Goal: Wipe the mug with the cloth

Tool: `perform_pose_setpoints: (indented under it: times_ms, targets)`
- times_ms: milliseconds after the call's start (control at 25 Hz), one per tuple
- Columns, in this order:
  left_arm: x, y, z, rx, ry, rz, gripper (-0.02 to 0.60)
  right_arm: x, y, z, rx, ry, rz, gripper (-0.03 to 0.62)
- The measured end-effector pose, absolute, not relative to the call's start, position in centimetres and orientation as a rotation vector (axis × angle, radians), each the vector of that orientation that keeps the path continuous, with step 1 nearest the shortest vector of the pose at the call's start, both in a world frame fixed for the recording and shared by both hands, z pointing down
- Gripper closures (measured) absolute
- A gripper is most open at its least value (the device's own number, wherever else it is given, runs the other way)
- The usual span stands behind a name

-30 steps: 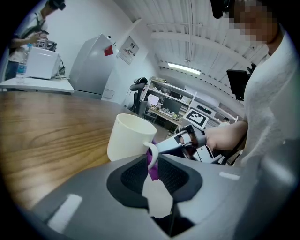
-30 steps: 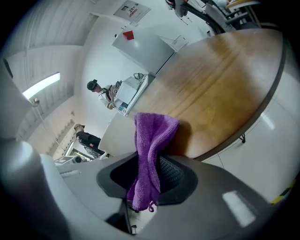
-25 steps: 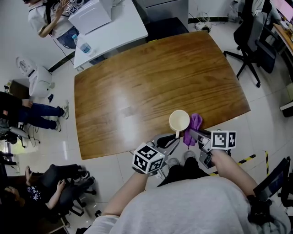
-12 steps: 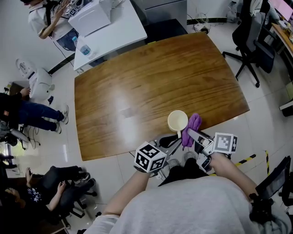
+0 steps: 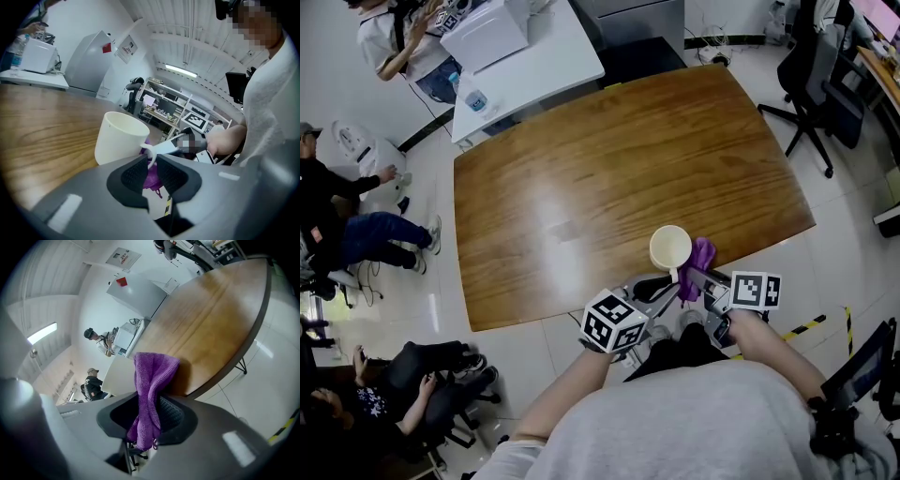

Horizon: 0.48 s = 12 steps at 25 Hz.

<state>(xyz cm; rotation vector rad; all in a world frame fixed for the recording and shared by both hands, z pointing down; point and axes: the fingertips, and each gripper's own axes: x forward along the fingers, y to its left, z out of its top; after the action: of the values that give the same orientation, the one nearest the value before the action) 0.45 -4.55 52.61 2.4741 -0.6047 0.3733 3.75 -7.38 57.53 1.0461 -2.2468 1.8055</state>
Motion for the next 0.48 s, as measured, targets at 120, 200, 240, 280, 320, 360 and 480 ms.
perform_pose_setpoints:
  times_ms: [120, 200, 240, 280, 320, 360, 480]
  targets:
    - [0.3, -4.5, 52.6, 2.490, -0.589, 0.352, 0.532, 3.6, -7.4, 57.5, 1.060, -2.252, 1.821, 0.484]
    - [0.1, -4.5, 52.5, 2.502, -0.582, 0.326, 0.531, 3.8, -7.4, 57.2, 1.078, -2.260, 1.852, 0.484]
    - [0.0, -4.5, 52.4, 2.502, -0.578, 0.304, 0.523, 4.1, -7.4, 56.9, 1.095, -2.268, 1.854, 0.484]
    - [-0.2, -4.5, 52.3, 2.496, -0.575, 0.277, 0.500, 4.5, -7.5, 56.5, 1.116, -2.282, 1.837, 0.484]
    - [-0.6, -4.6, 52.1, 2.488, -0.576, 0.247, 0.470, 4.9, -7.5, 56.0, 1.133, -2.301, 1.807, 0.484]
    - [-1.1, -4.7, 51.9, 2.483, -0.586, 0.221, 0.463, 5.3, -7.5, 55.2, 1.143, -2.328, 1.767, 0.484]
    - [-3.2, -4.4, 49.9, 2.496, -0.664, 0.149, 0.471, 6.0, -6.7, 51.8, 1.059, -2.458, 1.602, 0.484]
